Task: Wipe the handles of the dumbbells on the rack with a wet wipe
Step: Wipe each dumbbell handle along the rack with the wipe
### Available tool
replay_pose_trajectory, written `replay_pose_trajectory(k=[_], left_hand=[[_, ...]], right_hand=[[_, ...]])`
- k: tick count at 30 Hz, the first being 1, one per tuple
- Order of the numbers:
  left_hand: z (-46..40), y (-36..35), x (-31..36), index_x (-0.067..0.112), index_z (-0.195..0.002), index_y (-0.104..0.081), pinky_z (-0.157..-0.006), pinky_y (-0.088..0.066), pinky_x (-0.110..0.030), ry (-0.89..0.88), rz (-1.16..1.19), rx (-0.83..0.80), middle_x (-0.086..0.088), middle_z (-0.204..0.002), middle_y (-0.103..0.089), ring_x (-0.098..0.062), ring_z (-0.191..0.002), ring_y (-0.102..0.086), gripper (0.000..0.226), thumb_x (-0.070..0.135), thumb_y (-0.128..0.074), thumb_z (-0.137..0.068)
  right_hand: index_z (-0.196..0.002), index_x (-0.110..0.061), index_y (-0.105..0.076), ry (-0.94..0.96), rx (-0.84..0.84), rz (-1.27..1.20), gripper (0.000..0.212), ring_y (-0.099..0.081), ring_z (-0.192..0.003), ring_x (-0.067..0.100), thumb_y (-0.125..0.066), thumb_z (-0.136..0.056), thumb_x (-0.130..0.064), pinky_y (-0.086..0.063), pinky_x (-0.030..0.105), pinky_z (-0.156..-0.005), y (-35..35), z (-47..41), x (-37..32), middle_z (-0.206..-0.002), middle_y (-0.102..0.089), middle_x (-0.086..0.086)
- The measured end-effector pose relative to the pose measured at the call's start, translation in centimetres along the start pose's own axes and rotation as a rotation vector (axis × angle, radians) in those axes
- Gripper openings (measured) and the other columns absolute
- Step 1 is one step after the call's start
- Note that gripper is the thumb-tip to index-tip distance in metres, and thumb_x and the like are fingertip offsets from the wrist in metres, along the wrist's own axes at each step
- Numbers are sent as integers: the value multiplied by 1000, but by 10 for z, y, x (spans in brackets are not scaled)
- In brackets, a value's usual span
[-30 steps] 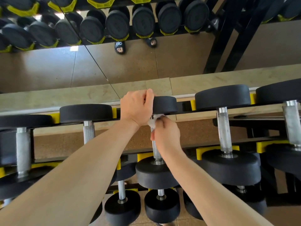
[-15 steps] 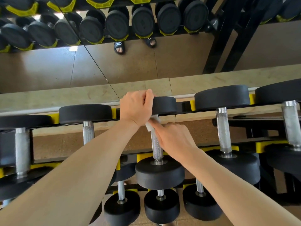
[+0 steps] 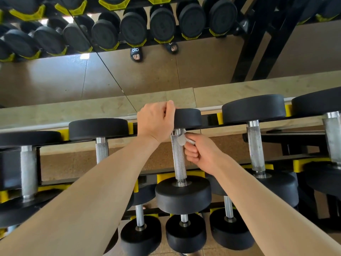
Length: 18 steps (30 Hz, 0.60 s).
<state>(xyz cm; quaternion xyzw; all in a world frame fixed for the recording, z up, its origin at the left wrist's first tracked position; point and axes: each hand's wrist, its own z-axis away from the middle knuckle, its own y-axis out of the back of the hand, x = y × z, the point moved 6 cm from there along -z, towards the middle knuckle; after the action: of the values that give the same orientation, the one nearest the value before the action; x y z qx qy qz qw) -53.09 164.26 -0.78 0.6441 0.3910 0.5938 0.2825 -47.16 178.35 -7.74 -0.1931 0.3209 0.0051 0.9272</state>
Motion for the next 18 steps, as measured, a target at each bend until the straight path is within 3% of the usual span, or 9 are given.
replay_pose_trajectory(k=[4, 6, 9, 12, 15, 18], left_hand=[[1, 1, 2, 11, -74, -73, -51, -32, -26, 1, 5, -7, -1, -58, -58, -15, -57, -52, 60, 39, -25, -97], [0, 2, 3, 12, -75, -73, -51, -31, -25, 6, -8, -9, 3, -56, -53, -11, -55, -48, 62, 41, -22, -96], [-1, 2, 2, 12, -76, -74, -54, -41, -29, 14, -6, -17, -1, -59, -58, -17, -57, -51, 69, 47, -16, -92], [0, 3, 2, 11, -75, -72, -57, -43, -33, 11, 0, -12, -4, -61, -60, -22, -62, -55, 70, 48, -14, -91], [-1, 4, 3, 13, -75, -72, -55, -39, -26, 5, -8, 2, -2, -63, -61, -20, -62, -55, 69, 48, -15, -92], [0, 3, 3, 11, -74, -71, -55, -40, -27, 5, -4, -2, -5, -62, -61, -20, -62, -55, 71, 49, -13, -90]], right_hand=[[-77, -16, -59, 93, 135, 207, 30, -36, -46, 11, -43, -101, -23, -27, 23, -45, -3, 5, -8, -54, -46, -1], [-87, -21, -64, 311, 291, 537, 25, -47, -50, 6, -44, -101, -23, -35, 19, -48, -8, 18, -7, -61, -56, -6], [-118, -22, -53, 589, 366, 1215, 22, -50, -48, 4, -37, -104, -28, -35, 16, -46, -20, 47, 2, -66, -56, -9], [-144, -21, -26, 695, 207, 1674, 44, -50, -47, 9, -36, -103, -33, -44, 23, -45, -18, 64, 10, -65, -54, -8], [-140, -22, -36, 837, -27, 1840, 45, -43, -43, 9, -52, -98, -32, -39, 22, -41, -25, 63, 4, -61, -44, -9], [-142, -26, -37, 865, 60, 1865, 45, -45, -41, 10, -50, -100, -34, -45, 23, -41, -29, 47, -6, -59, -45, -8]])
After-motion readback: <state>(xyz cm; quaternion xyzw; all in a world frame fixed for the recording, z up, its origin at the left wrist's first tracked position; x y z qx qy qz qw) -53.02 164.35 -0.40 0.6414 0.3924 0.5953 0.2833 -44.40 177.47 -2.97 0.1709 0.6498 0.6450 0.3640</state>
